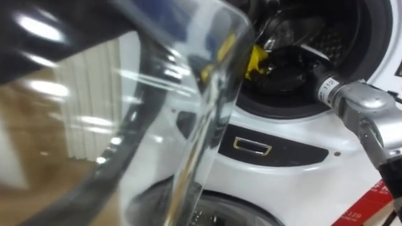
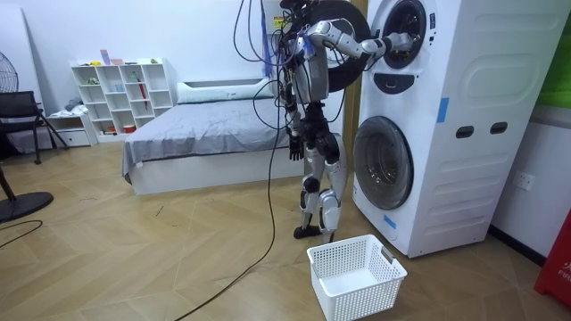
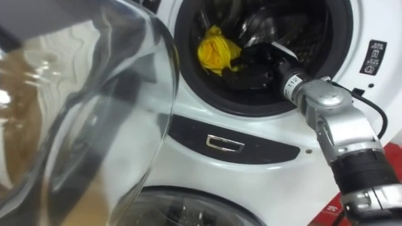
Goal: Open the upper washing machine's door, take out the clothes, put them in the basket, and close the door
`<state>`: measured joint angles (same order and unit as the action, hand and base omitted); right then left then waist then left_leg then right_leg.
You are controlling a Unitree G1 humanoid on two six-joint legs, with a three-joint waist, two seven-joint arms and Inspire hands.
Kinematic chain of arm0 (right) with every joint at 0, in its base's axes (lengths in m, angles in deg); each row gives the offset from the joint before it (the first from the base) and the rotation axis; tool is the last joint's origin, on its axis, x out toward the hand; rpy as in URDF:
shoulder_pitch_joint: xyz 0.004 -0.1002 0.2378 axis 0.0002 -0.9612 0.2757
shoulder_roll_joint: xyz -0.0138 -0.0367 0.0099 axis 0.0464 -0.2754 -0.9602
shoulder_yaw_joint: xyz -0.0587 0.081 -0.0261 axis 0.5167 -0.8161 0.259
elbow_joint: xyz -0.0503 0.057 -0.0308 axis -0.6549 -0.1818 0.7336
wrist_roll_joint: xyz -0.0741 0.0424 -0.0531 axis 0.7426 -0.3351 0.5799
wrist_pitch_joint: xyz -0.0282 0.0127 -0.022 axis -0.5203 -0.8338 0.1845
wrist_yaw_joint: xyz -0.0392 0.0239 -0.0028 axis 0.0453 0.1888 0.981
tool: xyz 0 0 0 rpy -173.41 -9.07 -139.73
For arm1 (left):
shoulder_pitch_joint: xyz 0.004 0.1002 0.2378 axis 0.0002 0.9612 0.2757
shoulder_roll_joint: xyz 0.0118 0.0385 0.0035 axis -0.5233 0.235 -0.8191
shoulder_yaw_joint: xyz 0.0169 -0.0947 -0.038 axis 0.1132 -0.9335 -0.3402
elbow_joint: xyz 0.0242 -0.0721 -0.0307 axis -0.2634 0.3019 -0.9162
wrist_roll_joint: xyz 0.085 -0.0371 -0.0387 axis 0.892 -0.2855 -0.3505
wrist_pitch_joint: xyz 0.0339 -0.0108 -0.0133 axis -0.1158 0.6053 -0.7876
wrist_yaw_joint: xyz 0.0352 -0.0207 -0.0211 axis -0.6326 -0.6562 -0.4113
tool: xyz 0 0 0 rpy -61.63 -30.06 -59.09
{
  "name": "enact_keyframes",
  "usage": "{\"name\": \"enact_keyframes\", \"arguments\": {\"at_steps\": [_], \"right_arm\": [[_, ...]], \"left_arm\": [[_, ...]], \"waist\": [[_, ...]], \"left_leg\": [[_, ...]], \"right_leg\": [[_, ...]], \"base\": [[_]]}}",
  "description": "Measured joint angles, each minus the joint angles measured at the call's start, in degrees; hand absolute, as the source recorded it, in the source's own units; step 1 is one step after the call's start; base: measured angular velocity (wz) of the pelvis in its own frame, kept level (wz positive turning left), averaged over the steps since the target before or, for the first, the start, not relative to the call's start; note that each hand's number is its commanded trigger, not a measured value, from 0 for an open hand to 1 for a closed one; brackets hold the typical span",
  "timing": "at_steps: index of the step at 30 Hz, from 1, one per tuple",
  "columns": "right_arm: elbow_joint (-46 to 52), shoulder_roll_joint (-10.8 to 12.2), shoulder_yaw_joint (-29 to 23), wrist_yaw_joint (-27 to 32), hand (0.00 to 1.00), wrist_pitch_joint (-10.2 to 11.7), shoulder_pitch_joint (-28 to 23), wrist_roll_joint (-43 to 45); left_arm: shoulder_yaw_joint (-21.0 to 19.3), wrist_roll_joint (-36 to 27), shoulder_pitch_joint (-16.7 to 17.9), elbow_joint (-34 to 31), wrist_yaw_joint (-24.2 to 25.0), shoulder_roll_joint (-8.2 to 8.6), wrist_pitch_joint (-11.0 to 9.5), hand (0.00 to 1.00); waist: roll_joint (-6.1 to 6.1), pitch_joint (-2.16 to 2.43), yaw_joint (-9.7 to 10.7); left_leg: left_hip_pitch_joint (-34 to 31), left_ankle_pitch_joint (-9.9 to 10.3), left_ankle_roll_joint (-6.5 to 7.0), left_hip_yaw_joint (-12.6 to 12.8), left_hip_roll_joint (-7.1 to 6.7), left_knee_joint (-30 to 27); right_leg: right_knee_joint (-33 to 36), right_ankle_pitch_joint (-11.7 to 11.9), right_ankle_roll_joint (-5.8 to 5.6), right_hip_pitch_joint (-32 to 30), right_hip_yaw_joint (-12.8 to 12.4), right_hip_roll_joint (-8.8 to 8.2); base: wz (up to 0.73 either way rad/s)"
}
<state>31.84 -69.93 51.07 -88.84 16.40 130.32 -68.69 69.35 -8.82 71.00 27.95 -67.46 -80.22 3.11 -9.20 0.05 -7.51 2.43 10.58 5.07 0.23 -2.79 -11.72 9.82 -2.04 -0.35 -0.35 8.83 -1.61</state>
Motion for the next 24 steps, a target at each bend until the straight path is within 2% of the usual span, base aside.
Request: {"name": "enact_keyframes", "arguments": {"at_steps": [1, 3, 4, 6, 7, 8, 9, 12, 14, 16, 18, 24], "right_arm": [[1.6, -0.1, -0.1, 0.5, 1.00, 0.0, -0.3, 0.0], [10.9, -0.4, -1.4, 2.9, 1.00, -0.1, -3.1, 2.3], [13.6, -0.4, -2.1, 3.5, 1.00, -0.1, -4.3, 2.2], [24.9, -0.3, -4.4, 6.1, 1.00, 0.0, -10.5, 2.4], [27.4, -0.2, -4.7, 6.6, 1.00, 0.1, -12.2, 2.4], [32.3, 0.0, -4.8, 8.0, 1.00, 0.7, -16.0, 2.6], [36.7, 0.6, -4.9, 9.0, 1.00, 1.5, -20.1, 3.3], [43.3, 2.4, -5.0, 9.4, 1.00, 3.1, -29.2, 4.1], [44.8, 2.7, -4.9, 9.3, 1.00, 4.2, -31.2, 4.0], [46.0, 3.3, -4.9, 9.2, 1.00, 4.5, -32.4, 3.9], [46.9, 4.8, -5.0, 9.1, 1.00, 5.0, -33.2, 3.4], [49.7, 4.9, -5.4, 8.7, 1.00, 6.9, -36.4, 1.6]], "left_arm": [[0.0, 0.0, 0.2, 0.0, 0.0, 0.02, -0.2, 0.00], [-0.2, 0.1, 1.1, 0.1, 0.0, 0.46, -1.1, 0.00], [-0.2, 0.0, 1.1, 0.3, 0.0, 0.69, -1.1, 0.00], [-0.1, -1.8, 1.6, 0.4, -0.1, 1.10, -1.5, 0.00], [-0.1, -2.7, 1.6, 0.4, -0.1, 1.14, -1.6, 0.00], [0.0, -3.8, 1.4, 0.5, -0.3, 1.28, -2.0, 0.00], [0.0, -3.9, 1.3, 1.0, -0.5, 1.56, -2.9, 0.00], [0.0, -3.9, 0.9, 2.5, -0.8, 2.17, -5.6, 0.00], [0.1, -4.5, 0.9, 2.7, -1.2, 2.36, -5.9, 0.00], [0.1, -5.2, 1.0, 2.8, -1.8, 2.57, -6.1, 0.00], [0.1, -5.5, 1.5, 2.8, -2.1, 2.77, -6.3, 0.00], [0.0, -5.5, 3.0, 3.4, -3.3, 3.01, -8.5, 0.00]], "waist": [[0.03, 0.03, 0.1], [0.69, 0.15, 0.4], [1.07, 0.07, 0.4], [2.54, 0.13, 0.7], [2.92, 0.09, 0.9], [3.42, 0.10, 1.0], [4.04, -0.07, 0.9], [5.31, 0.59, 1.1], [5.64, 0.34, 1.2], [5.75, 0.26, 1.5], [5.78, 0.25, 2.8], [5.79, 0.24, 3.7]], "left_leg": [[-0.2, 0.0, 0.02, 0.1, 0.07, 0.0], [-0.5, -0.1, 0.13, 1.0, 0.41, 0.3], [-0.4, 0.0, 0.12, 1.2, 0.50, 0.4], [0.7, 0.1, 0.13, 1.6, 1.05, 1.3], [1.1, 0.1, 0.12, 1.6, 1.14, 1.6], [1.6, 0.1, 0.10, 1.6, 1.31, 2.3], [2.3, 0.3, 0.02, 2.1, 1.55, 2.8], [3.5, 0.7, 0.02, 2.5, 1.83, 3.2], [4.0, 0.9, -0.01, 2.7, 1.83, 3.3], [3.9, 1.2, -0.10, 2.8, 1.87, 3.2], [3.5, 1.4, -0.14, 2.8, 1.91, 3.0], [3.4, 1.4, -0.24, 2.8, 2.06, 3.0]], "right_leg": [[0.0, 0.0, 0.03, -0.3, 0.0, 0.06], [-0.1, -0.1, 0.16, -1.0, -0.7, 0.44], [-0.2, -0.1, 0.16, -1.0, -0.9, 0.56], [-0.2, -0.1, 0.15, -0.6, -1.0, 1.03], [-0.3, -0.1, 0.14, -0.5, -1.0, 1.13], [-0.3, -0.1, 0.15, -0.3, -1.1, 1.33], [-0.3, -0.1, 0.16, 0.0, -1.9, 1.65], [-0.5, -0.5, 0.14, 1.0, -3.3, 2.05], [-0.9, -0.6, 0.12, 1.6, -3.9, 2.13], [-1.1, -0.7, 0.01, 1.7, -4.0, 2.17], [-1.0, -0.8, -0.08, 1.4, -4.1, 2.15], [-1.1, -0.8, -0.07, 1.4, -4.0, 2.32]], "base": [[-0.09], [-0.18], [-0.16], [-0.05], [-0.03], [-0.07], [-0.11], [-0.08], [-0.10], [-0.03], [0.02], [-0.01]]}}
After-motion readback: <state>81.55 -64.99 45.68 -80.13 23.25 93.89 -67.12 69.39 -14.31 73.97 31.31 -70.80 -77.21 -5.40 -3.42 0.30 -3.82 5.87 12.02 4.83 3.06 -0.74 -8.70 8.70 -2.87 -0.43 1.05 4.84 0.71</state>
